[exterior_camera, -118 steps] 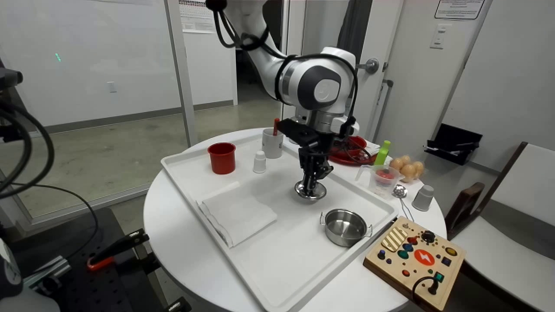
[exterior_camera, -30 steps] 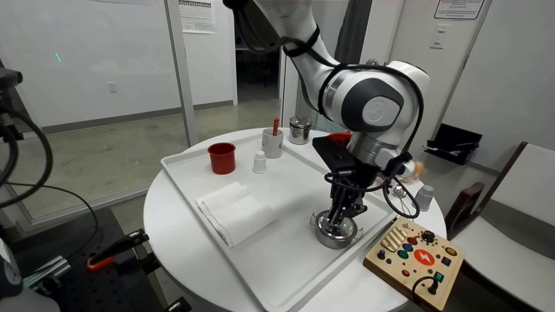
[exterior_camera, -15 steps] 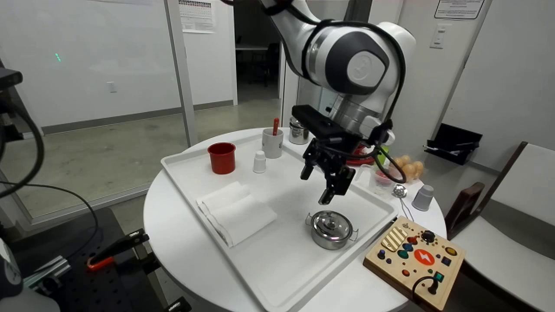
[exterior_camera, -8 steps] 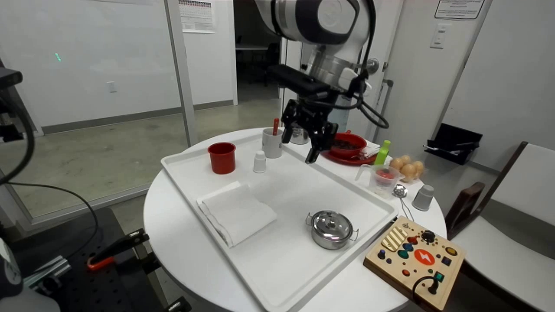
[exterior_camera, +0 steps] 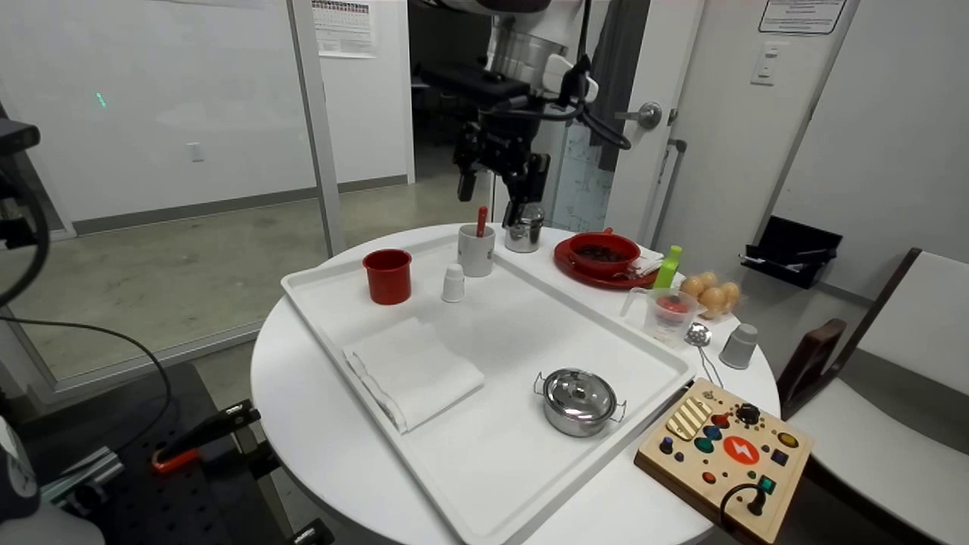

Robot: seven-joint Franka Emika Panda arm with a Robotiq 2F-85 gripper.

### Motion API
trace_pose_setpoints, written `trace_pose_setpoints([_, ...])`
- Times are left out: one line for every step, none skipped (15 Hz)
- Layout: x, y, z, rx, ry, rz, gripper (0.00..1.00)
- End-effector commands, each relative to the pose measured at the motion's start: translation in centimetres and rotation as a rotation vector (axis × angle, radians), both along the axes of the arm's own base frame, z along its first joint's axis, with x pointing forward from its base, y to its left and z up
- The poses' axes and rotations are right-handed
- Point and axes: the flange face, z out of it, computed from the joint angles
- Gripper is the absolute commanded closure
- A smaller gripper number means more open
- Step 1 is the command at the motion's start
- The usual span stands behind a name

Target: Put the silver lid on the silver pot

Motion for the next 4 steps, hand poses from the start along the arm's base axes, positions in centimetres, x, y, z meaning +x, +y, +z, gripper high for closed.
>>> trace_pose_setpoints([0.02,-0.13,-0.09,0.0,0.003,-0.002,0.0])
trace_pose_setpoints([0.01,-0.4,-0.22,0.0,0.005,-0.007,0.0])
trace_pose_setpoints([0.01,-0.54,-0.29,-0.001,0.006,-0.009,0.0])
trace_pose_setpoints([0.01,-0.55,-0.3,-0.001,0.006,-0.009,0.0])
